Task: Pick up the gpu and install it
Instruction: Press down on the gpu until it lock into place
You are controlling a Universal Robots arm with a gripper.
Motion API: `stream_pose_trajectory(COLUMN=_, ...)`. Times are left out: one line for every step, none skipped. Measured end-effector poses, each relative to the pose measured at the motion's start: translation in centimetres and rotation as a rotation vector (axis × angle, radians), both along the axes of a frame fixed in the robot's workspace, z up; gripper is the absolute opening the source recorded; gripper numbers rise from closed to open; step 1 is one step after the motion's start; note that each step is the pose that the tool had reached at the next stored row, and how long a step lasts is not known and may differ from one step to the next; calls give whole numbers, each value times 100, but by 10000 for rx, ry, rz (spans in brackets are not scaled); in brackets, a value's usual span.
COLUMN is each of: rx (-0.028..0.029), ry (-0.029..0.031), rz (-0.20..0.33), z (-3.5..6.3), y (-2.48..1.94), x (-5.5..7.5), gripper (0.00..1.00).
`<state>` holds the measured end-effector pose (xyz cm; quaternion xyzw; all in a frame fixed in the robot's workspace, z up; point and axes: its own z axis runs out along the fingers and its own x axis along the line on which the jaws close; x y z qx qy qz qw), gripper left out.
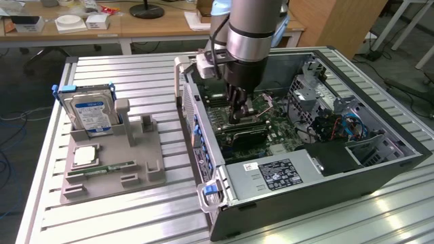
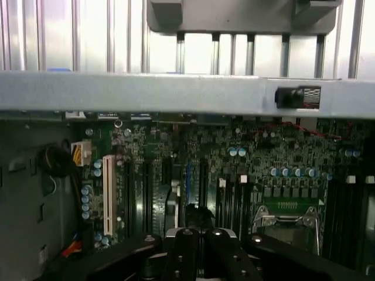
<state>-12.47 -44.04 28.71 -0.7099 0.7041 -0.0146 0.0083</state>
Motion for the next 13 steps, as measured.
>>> stream_pose_trajectory(rx=3, ry=-1, rz=5, z=-7, y=1, x=30, gripper=10)
stream_pose_trajectory(rx=6, ry=2, rz=10, z=-13, y=1, x=57, gripper=10)
stream_pose_trajectory(rx=14, ry=-2, rz=13, z=-22, y=1, x=80, gripper=10)
stream_pose_trajectory(rx=17, ry=-1, rz=16, z=-28, y=2, x=97, gripper=10)
stream_pose_trajectory(rx=20, ry=0, rz=18, z=-30, y=2, x=101, gripper=10)
stream_pose_trajectory(rx=22, ry=0, rz=17, z=-30, y=2, x=101, gripper=10)
stream_pose_trajectory(rx=21, ry=1, rz=16, z=-30, y=2, x=101, gripper=10)
stream_pose_trajectory(rx=21, ry=1, rz=16, z=-30, y=2, x=101, gripper=10)
stream_pose_trajectory(rx=22, ry=0, rz=17, z=-31, y=2, x=101, gripper=10)
stream_pose_trajectory(rx=22, ry=0, rz=18, z=-31, y=2, x=102, gripper=10)
stream_pose_trajectory(rx=22, ry=0, rz=18, z=-31, y=2, x=102, gripper=10)
stream_pose_trajectory(rx=23, ry=0, rz=17, z=-31, y=2, x=102, gripper=10)
stream_pose_trajectory(rx=22, ry=0, rz=17, z=-31, y=2, x=102, gripper=10)
